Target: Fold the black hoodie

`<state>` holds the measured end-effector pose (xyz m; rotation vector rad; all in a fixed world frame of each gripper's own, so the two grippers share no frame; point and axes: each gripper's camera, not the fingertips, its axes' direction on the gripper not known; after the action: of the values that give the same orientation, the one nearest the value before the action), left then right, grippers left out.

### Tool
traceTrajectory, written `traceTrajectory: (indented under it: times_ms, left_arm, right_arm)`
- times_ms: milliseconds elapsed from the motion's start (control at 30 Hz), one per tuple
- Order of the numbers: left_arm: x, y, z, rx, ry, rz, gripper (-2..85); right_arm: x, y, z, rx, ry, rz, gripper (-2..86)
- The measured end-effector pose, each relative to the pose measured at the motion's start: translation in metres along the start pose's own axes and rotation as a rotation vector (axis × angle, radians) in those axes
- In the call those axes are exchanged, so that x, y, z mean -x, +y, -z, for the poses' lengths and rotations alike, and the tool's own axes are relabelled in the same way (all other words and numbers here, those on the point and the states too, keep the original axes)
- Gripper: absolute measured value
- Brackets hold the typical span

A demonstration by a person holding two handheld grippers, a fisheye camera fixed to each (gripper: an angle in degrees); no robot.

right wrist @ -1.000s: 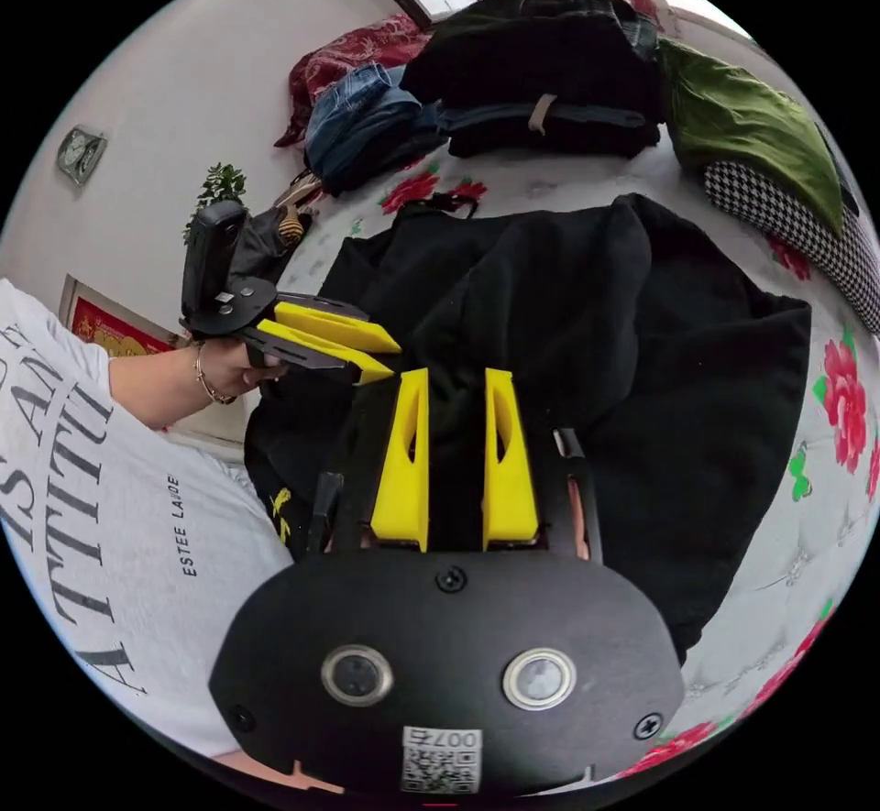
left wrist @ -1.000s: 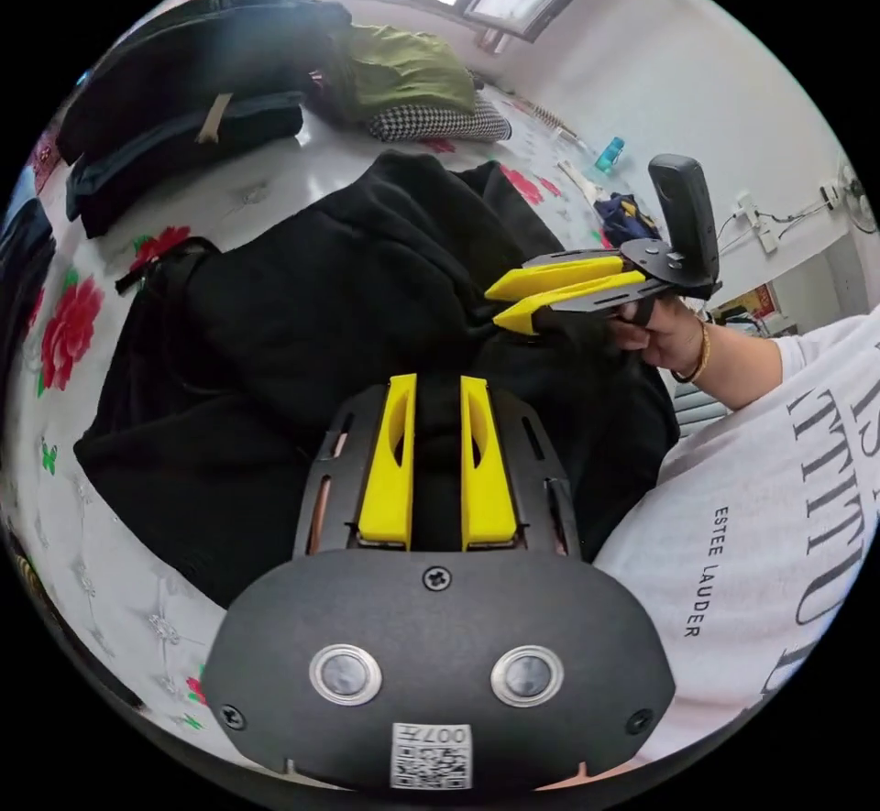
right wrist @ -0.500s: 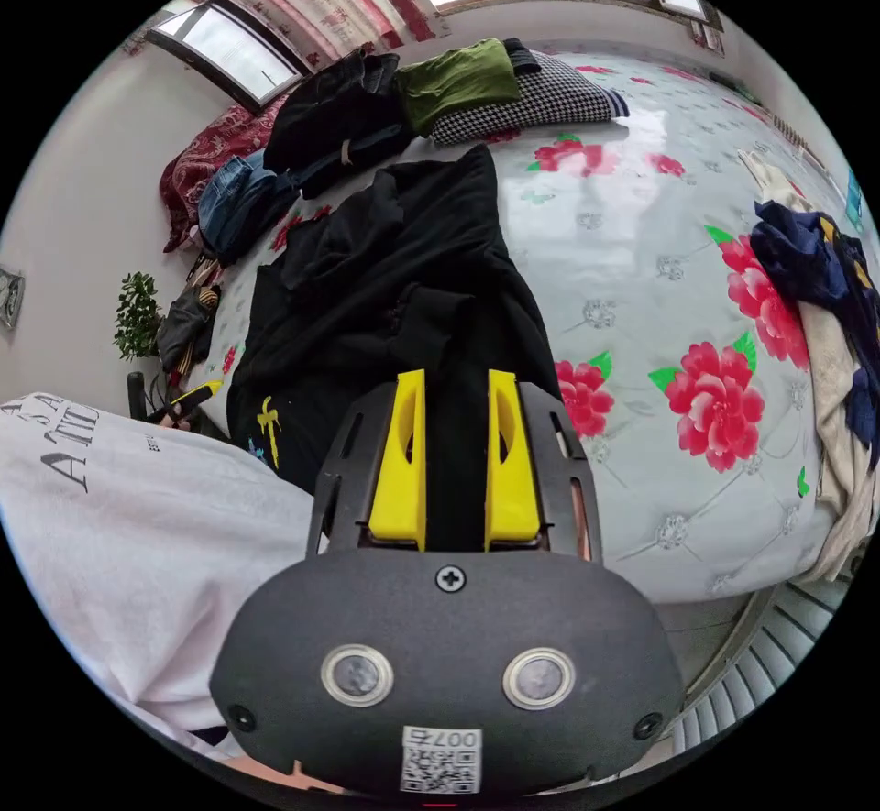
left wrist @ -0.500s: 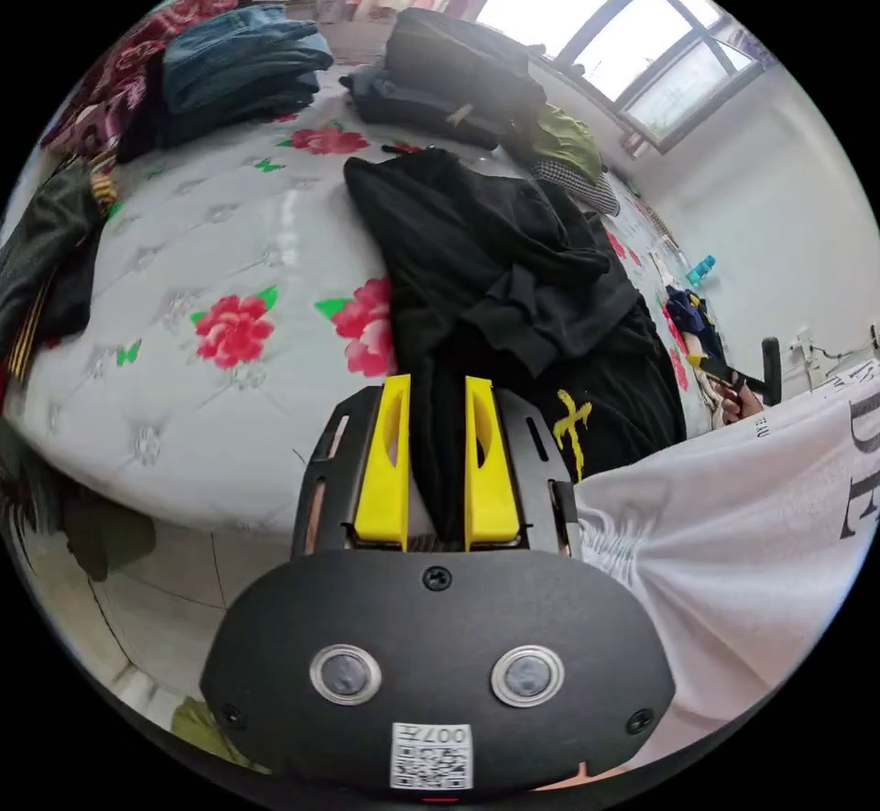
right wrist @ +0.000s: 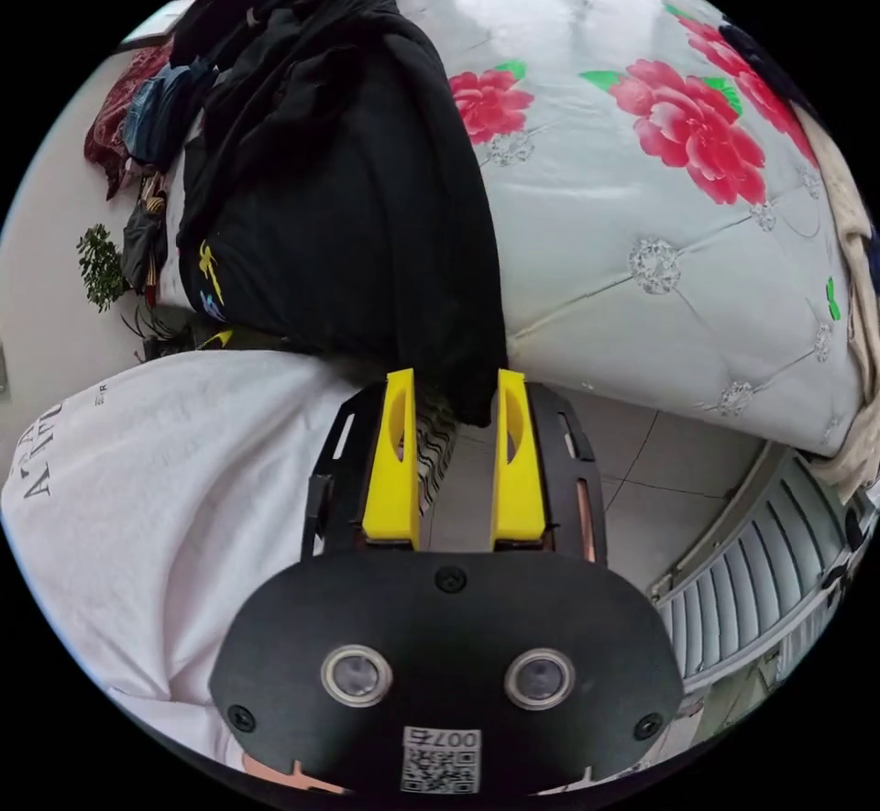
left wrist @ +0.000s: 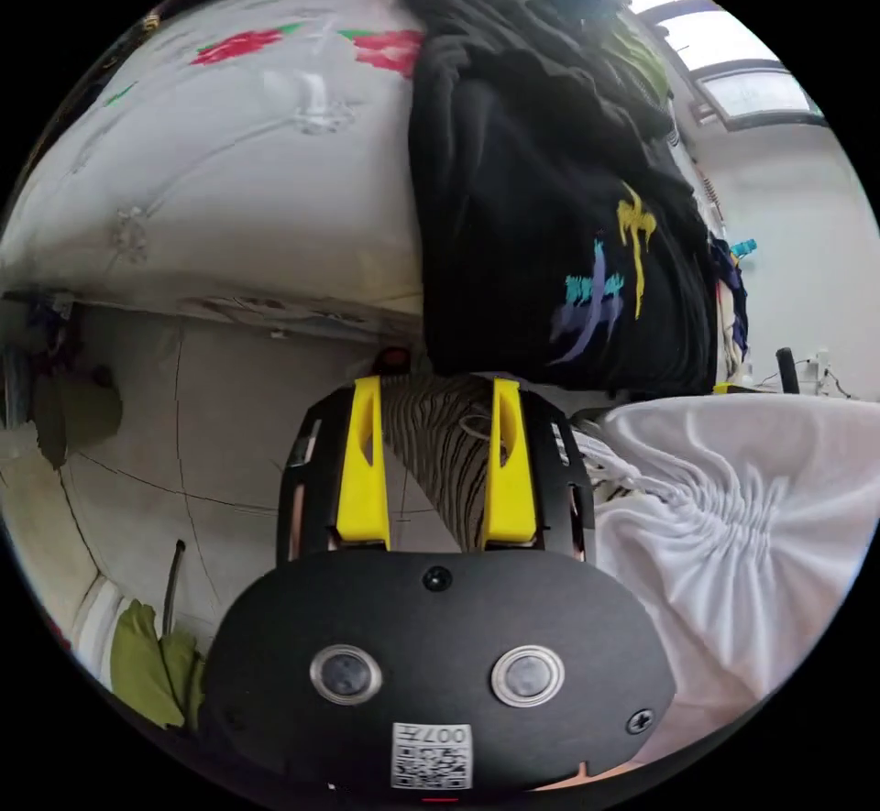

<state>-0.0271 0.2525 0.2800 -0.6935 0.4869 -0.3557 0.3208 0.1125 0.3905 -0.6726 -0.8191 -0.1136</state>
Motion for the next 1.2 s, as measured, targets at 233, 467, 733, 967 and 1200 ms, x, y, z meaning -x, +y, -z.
traceTrajectory:
  times_ms: [233,467,733,967,1200]
  left_arm:
    - [-0.025,-0.052,-0.024,0.115,-0.1,-0.149,8.9]
    - [0.002,-0.033,0.027,0.183,0.156,-0.315,1.4]
    - [0.053,-0.055,0.147,0.234,0.757,-0.49,2.3]
    - [0.107,-0.199,0.245,-0.28,0.998,-0.421,4.0]
    - [0.147,-0.221,0.215,-0.688,0.769,0.336,6.3]
  right_arm:
    - [-0.015,-0.029,0.011,0.16,-0.047,0.082,5.5]
    - [-0.021,-0.028,0.039,0.182,-0.169,0.238,0.8]
    - [-0.052,-0.049,0.119,0.066,-0.593,0.297,0.1]
    - [-0.036,-0.178,0.242,-0.351,-0.922,0.22,0.6]
    - [-0.005,-0.231,0.235,-0.625,-0.733,0.024,3.3]
